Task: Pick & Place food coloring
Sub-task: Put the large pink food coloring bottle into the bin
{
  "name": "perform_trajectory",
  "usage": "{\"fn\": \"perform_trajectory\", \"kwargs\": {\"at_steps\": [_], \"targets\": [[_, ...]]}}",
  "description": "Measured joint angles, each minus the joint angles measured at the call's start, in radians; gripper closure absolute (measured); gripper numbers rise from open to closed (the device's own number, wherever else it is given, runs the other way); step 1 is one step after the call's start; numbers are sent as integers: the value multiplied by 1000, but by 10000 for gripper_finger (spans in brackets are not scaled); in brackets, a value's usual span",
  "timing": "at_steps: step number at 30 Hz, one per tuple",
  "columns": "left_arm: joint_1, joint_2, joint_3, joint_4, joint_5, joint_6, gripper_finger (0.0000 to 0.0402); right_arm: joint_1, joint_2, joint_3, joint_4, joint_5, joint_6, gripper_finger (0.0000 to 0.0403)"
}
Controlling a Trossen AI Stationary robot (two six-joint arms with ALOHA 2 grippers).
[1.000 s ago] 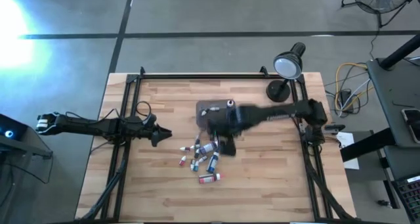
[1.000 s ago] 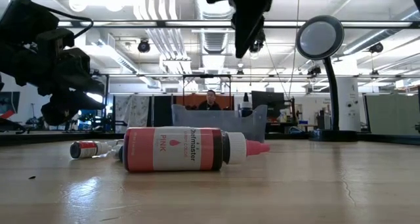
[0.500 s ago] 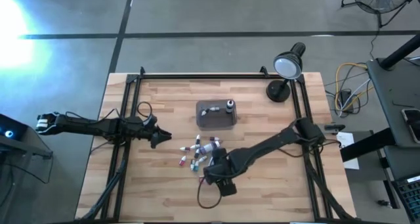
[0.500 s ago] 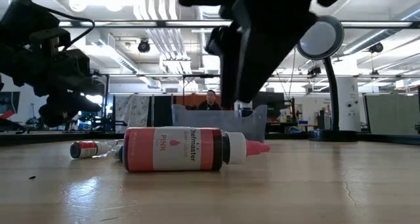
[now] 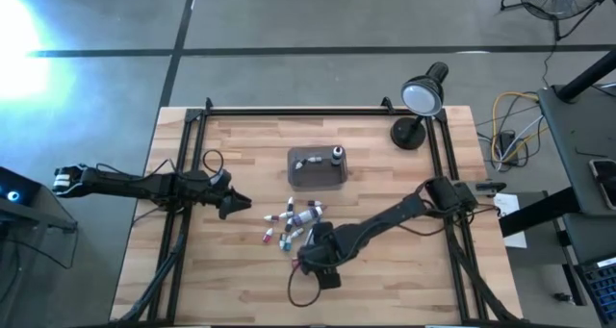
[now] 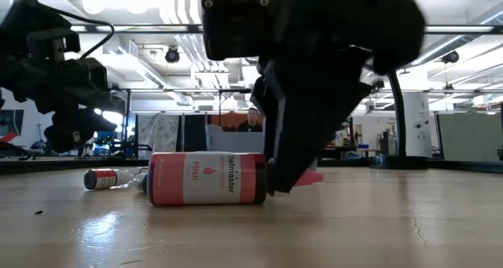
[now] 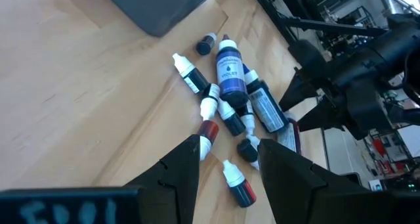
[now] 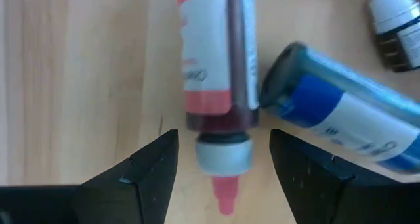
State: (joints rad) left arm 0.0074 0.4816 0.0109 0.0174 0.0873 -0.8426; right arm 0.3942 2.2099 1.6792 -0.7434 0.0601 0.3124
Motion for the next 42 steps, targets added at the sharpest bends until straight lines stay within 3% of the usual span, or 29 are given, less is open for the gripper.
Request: {"fn": "perform_trajectory", "kwargs": {"at_steps": [7, 16, 20, 25, 29, 31, 33, 36, 42], "targets": [[0, 0, 0, -1, 1, 1, 271, 0, 2, -24, -1, -12, 6, 192], [0, 0, 0, -2, 1, 8, 271, -6, -9, -20, -7, -15, 1, 286], [0, 0, 0, -3, 1, 9, 271, -12, -19, -20, -33, -34, 5, 299], [0, 0, 0, -3, -1, 9, 271, -16, -63, 3, -236, -30, 50, 299], [0, 0, 0, -6, -18, 25, 271, -23, -112, 25, -526, -24, 92, 299], [0, 0, 0, -6, -31, 38, 271, -44, -128, 33, -693, -98, 133, 299], [0, 0, 0, -7, -49, 51, 271, -76, -133, 29, -837, -235, 173, 298], [1, 1, 0, -8, -64, 65, 271, -123, -174, -39, -788, -510, 264, 298], [1, 1, 0, -3, -70, 82, 271, -175, -199, -152, -828, -799, 464, 298]]}}
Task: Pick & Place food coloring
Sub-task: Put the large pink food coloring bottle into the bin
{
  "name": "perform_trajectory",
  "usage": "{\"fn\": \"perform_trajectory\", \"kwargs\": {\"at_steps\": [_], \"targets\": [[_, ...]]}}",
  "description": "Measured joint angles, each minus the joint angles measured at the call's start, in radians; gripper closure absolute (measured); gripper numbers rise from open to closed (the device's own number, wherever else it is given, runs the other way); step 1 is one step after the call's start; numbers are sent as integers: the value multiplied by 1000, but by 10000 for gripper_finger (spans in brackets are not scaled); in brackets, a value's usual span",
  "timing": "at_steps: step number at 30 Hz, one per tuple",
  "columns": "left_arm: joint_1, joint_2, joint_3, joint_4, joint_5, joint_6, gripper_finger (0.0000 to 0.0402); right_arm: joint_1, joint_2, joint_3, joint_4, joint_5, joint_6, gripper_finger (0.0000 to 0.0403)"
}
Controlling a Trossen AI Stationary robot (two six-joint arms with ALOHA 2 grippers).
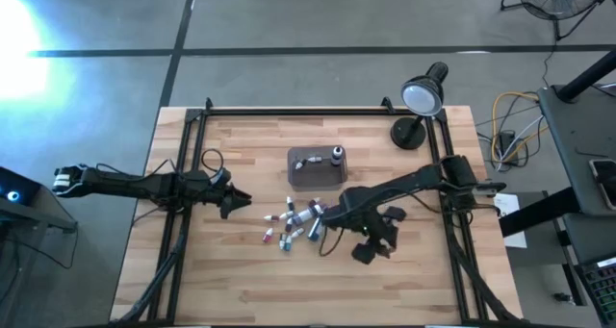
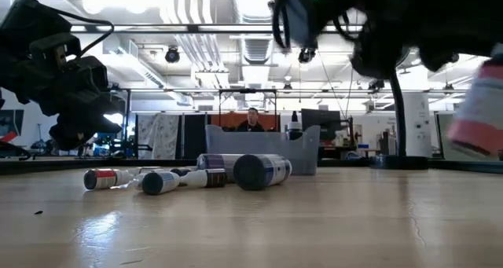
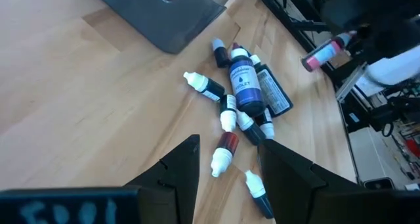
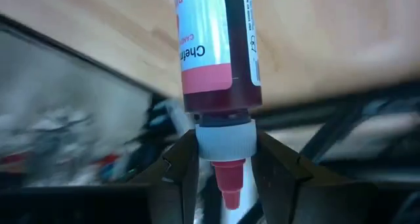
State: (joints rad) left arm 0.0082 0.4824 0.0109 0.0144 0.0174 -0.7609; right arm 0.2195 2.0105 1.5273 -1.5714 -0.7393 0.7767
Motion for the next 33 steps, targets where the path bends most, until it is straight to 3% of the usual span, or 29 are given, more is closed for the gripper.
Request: {"fn": "perform_trajectory", "kwargs": {"at_steps": [3, 5, 13, 24, 33], "targets": [[-1, 0, 0, 1, 0, -3, 271, 2, -10, -73, -2, -192, 108, 292], [-1, 0, 0, 1, 0, -3, 271, 17, -15, -110, -1, -259, 147, 287], [-1, 0, 0, 3, -1, 6, 271, 92, -13, -228, 49, -287, 212, 280], [0, 0, 0, 3, -2, 32, 271, 114, -13, -275, 206, -354, 238, 279], [0, 0, 0, 1, -3, 32, 271, 114, -13, -279, 259, -361, 241, 233]]}}
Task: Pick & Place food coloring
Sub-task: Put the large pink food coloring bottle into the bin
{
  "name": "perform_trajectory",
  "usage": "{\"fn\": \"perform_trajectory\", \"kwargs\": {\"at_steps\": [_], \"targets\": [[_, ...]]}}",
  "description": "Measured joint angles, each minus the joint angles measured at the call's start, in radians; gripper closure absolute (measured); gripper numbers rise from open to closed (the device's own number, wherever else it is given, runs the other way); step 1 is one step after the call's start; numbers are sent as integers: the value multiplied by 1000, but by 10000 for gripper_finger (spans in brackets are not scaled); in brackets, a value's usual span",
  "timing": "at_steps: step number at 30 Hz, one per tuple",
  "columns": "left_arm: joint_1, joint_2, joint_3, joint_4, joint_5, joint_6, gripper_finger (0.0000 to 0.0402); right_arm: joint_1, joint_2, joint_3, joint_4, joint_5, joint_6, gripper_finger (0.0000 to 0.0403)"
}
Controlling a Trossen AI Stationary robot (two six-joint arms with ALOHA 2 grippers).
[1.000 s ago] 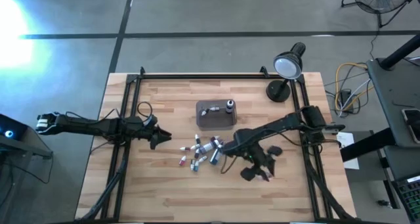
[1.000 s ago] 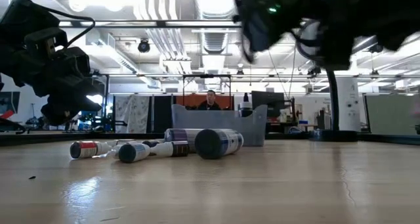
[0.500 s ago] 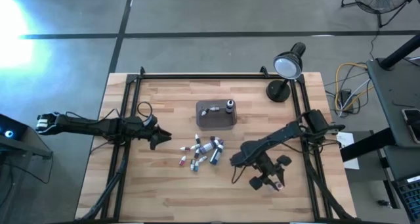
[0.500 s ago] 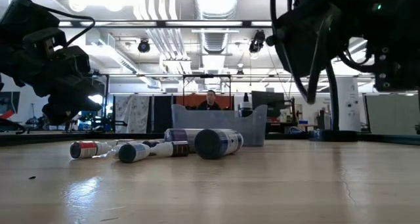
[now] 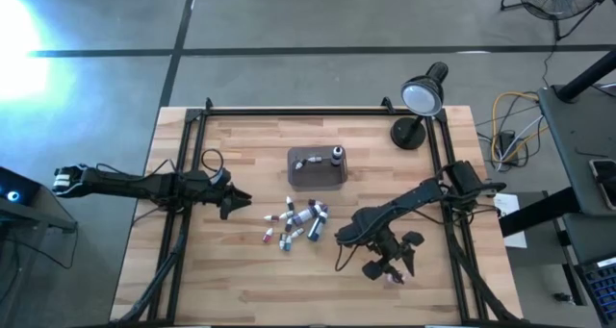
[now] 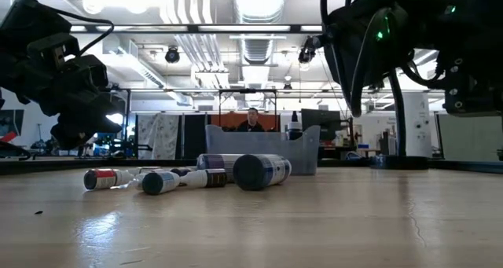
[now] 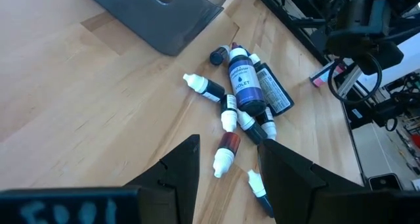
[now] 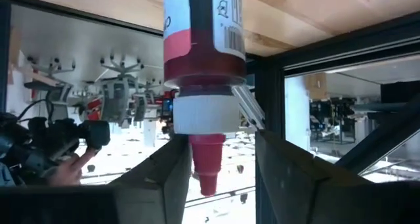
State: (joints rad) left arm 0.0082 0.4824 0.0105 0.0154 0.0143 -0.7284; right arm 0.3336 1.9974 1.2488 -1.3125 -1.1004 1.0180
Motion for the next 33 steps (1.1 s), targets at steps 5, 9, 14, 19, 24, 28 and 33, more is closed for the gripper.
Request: {"fn": "perform_trajectory", "kwargs": {"at_steps": [5, 9, 14, 19, 24, 28, 33], "targets": [[0, 0, 0, -1, 0, 0, 271, 1, 0, -2, 3, 0, -1, 207], [0, 0, 0, -1, -1, 0, 271, 0, 1, 13, 6, 2, -12, 192], [0, 0, 0, -1, 0, 6, 271, 1, 1, 61, 13, 28, -27, 173], [0, 0, 0, -2, -1, 6, 271, 1, -2, 137, 21, 145, -45, 157], [0, 0, 0, -2, 0, 6, 271, 21, -66, 238, 33, 521, 12, 150], [0, 0, 0, -2, 0, 6, 271, 93, -158, 282, 61, 911, 129, 152], [0, 0, 0, -2, 0, 6, 271, 209, -247, 280, 54, 1051, 251, 153]]}}
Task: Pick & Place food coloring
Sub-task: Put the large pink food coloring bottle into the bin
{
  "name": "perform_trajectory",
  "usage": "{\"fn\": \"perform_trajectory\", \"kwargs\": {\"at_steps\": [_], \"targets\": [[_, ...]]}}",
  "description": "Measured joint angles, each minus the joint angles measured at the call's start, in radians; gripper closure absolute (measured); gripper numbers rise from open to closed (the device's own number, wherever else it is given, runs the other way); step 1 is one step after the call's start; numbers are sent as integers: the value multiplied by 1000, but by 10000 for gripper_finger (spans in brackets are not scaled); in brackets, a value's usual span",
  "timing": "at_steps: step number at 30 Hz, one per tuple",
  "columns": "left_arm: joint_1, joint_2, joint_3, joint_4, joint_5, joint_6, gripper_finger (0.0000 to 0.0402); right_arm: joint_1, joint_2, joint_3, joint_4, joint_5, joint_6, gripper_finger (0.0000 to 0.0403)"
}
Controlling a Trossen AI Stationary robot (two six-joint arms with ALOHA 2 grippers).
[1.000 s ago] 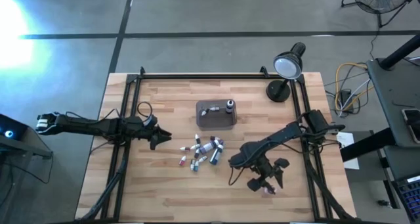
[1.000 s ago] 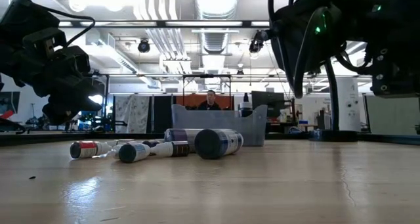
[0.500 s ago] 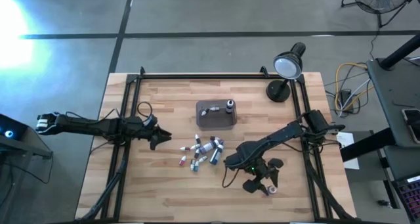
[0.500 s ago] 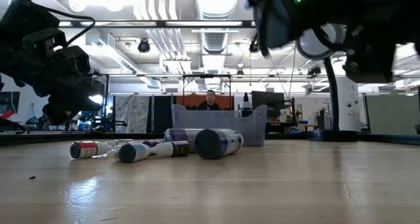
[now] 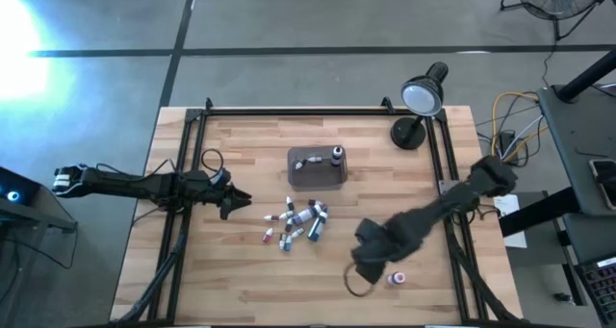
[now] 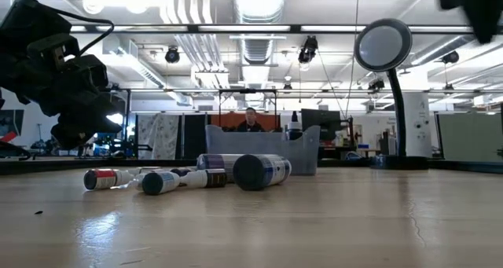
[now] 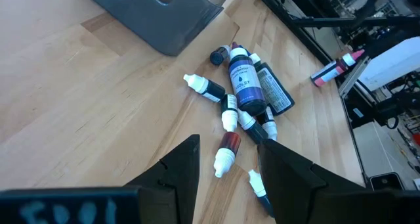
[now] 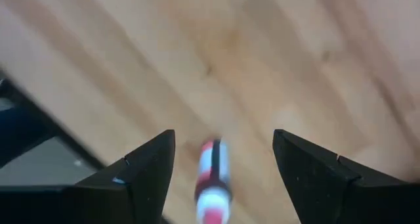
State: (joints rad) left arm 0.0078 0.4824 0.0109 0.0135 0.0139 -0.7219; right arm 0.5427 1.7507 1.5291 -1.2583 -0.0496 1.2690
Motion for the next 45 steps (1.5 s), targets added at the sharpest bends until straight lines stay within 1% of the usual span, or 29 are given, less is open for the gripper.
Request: {"fn": "perform_trajectory", "kwargs": {"at_steps": [3, 7, 10, 14, 16, 22, 27, 34, 41, 45], "targets": [[0, 0, 0, 0, 0, 0, 271, 66, -23, 0, 1, -34, 174, 156], [0, 0, 0, 0, 0, 6, 271, 160, -24, -1, 17, -33, 373, 158], [0, 0, 0, 0, 0, 6, 271, 208, -13, -11, 18, -50, 559, 158], [0, 0, 0, 1, 0, 6, 271, 226, -9, -42, 4, -48, 901, 158], [0, 0, 0, 2, 0, 6, 271, 225, -11, -50, 6, -31, 1013, 155], [0, 0, 0, -1, 0, 13, 271, 193, -14, -58, 34, -58, 1047, 153], [0, 0, 0, -2, 0, 10, 271, 187, -14, -74, 65, -83, 1070, 165], [0, 0, 0, -2, 0, 7, 271, 192, -14, -117, 69, -84, 1075, 174], [0, 0, 0, -3, 2, 7, 271, 211, -14, -176, 181, -82, 1046, 177], [0, 0, 0, -3, 3, 7, 271, 215, -14, -179, 185, -82, 1054, 177]]}}
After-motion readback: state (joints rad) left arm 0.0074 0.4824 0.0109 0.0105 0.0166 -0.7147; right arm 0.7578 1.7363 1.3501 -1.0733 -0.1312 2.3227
